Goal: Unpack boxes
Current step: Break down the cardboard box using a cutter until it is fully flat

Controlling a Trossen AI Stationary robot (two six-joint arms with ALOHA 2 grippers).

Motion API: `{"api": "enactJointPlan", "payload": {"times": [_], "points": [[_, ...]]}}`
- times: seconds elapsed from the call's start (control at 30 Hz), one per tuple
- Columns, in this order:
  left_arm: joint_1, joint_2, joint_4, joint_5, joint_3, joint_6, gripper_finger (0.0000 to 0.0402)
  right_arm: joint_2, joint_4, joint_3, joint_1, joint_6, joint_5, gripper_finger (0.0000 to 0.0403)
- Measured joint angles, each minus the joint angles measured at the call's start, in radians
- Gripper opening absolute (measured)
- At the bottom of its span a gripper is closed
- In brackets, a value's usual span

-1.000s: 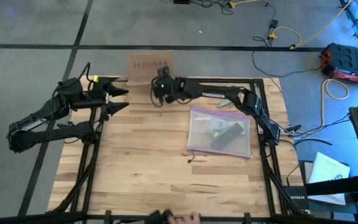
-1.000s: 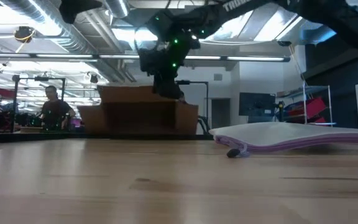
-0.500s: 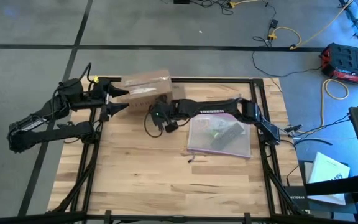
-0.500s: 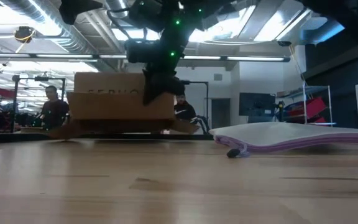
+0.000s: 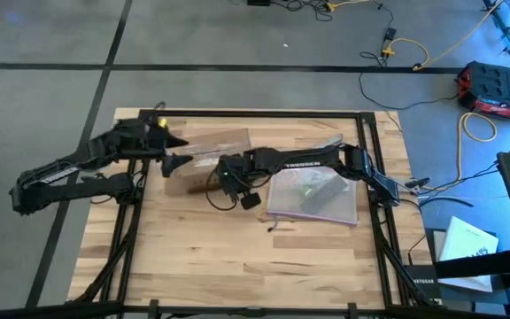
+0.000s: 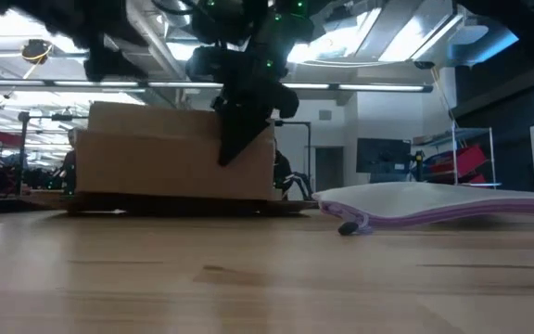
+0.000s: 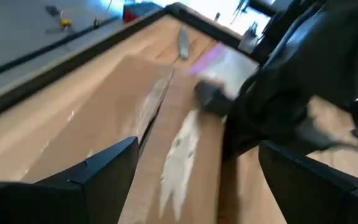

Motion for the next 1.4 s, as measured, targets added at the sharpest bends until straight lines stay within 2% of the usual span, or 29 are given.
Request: {"api": "enactJointPlan", "payload": {"times": [0.2, 0.37, 0.43, 0.47, 0.63, 0.7, 0.73, 0.83, 0.93, 1.0, 1.17, 1.3, 1.4], "points": [[-0.012, 0.028, 0.184, -0.017, -0.255, -0.127, 0.032, 0.0, -0.047, 0.001, 0.015, 0.02, -0.033, 0.0001], [-0.074, 0.022, 0.397, -0.02, -0.39, -0.269, 0.0319, -0.003, -0.112, 0.0, 0.024, 0.027, -0.071, 0.001], [-0.106, 0.018, 0.431, -0.02, -0.404, -0.276, 0.0319, -0.009, -0.137, -0.001, 0.024, 0.035, -0.108, 0.0026], [-0.122, 0.019, 0.445, -0.022, -0.406, -0.273, 0.032, -0.016, -0.161, -0.002, 0.023, 0.038, -0.158, 0.0037], [-0.164, 0.017, 0.476, -0.04, -0.411, -0.237, 0.032, -0.078, -0.209, -0.003, 0.009, 0.069, -0.3, 0.0106], [-0.17, 0.017, 0.465, -0.046, -0.409, -0.239, 0.032, -0.1, -0.203, -0.003, -0.005, 0.1, -0.32, 0.013], [-0.174, 0.017, 0.462, -0.049, -0.409, -0.245, 0.032, -0.111, -0.199, -0.003, -0.011, 0.118, -0.295, 0.0139], [-0.2, 0.016, 0.461, -0.055, -0.409, -0.259, 0.032, -0.142, -0.165, -0.002, -0.024, 0.134, -0.132, 0.0153], [-0.24, 0.011, 0.463, -0.054, -0.409, -0.28, 0.032, -0.149, -0.068, -0.002, -0.05, 0.132, 0.018, 0.0153], [-0.274, 0.011, 0.471, -0.048, -0.41, -0.291, 0.032, -0.149, -0.013, -0.002, -0.083, 0.133, 0.071, 0.0151], [-0.345, 0.014, 0.462, -0.048, -0.409, -0.307, 0.032, -0.168, 0.058, -0.002, -0.155, 0.16, 0.101, 0.0149], [-0.375, 0.013, 0.471, -0.056, -0.41, -0.322, 0.032, -0.193, -0.034, -0.001, -0.231, 0.141, 0.209, 0.0149], [-0.4, 0.009, 0.53, -0.081, -0.417, -0.31, 0.032, -0.204, -0.116, -0.001, -0.313, 0.083, 0.193, 0.0149]]}}
